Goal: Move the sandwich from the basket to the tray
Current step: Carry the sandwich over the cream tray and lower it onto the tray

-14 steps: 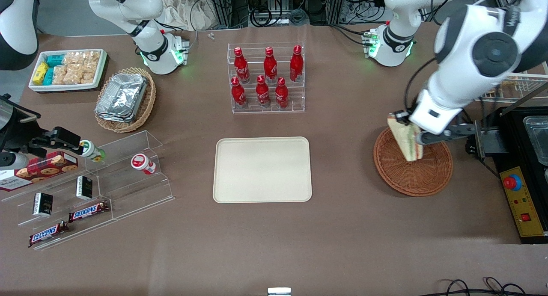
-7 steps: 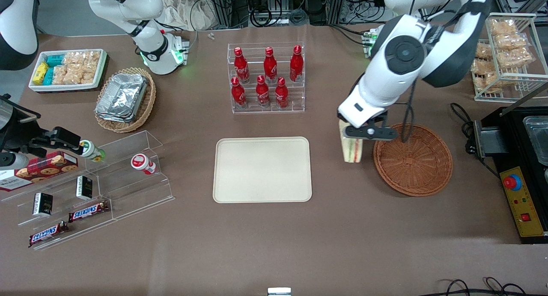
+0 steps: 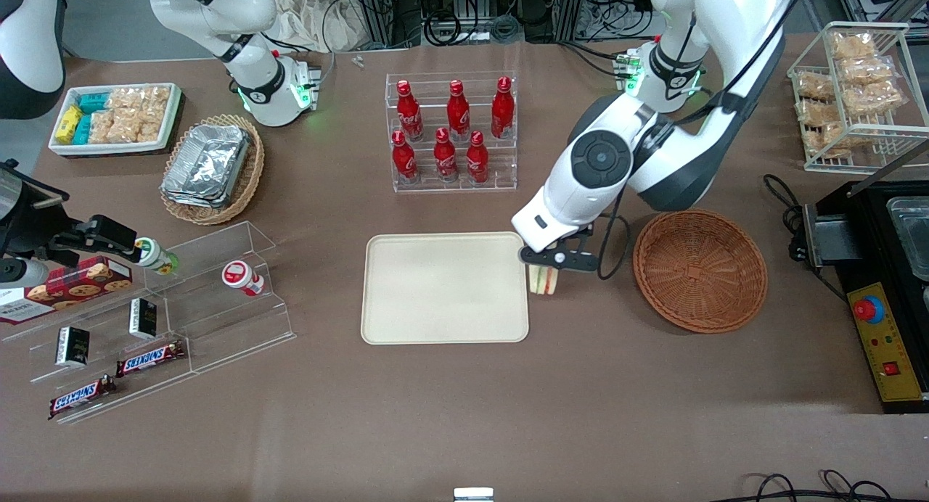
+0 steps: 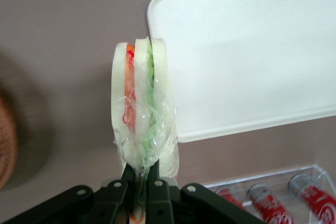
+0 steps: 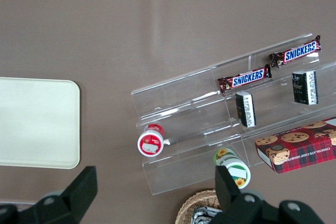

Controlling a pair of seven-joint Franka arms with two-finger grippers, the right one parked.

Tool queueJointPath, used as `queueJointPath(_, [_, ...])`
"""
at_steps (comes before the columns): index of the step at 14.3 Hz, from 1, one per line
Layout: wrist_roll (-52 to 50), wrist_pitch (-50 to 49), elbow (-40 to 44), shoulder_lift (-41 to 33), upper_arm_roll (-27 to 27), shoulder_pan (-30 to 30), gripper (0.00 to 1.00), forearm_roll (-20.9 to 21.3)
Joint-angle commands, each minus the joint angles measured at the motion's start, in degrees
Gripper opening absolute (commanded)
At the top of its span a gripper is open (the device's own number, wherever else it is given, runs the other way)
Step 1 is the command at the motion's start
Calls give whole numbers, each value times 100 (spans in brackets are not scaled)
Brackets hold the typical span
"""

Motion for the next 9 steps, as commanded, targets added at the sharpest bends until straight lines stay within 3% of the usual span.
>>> queueJointPath(1, [-607,277,219,465,-5,-321,4,516])
queueJointPath(4, [-1153,559,219,834,3,-507,1,1114])
queueJointPath(9, [-1725,946,211,1335,3,-657,1,1694])
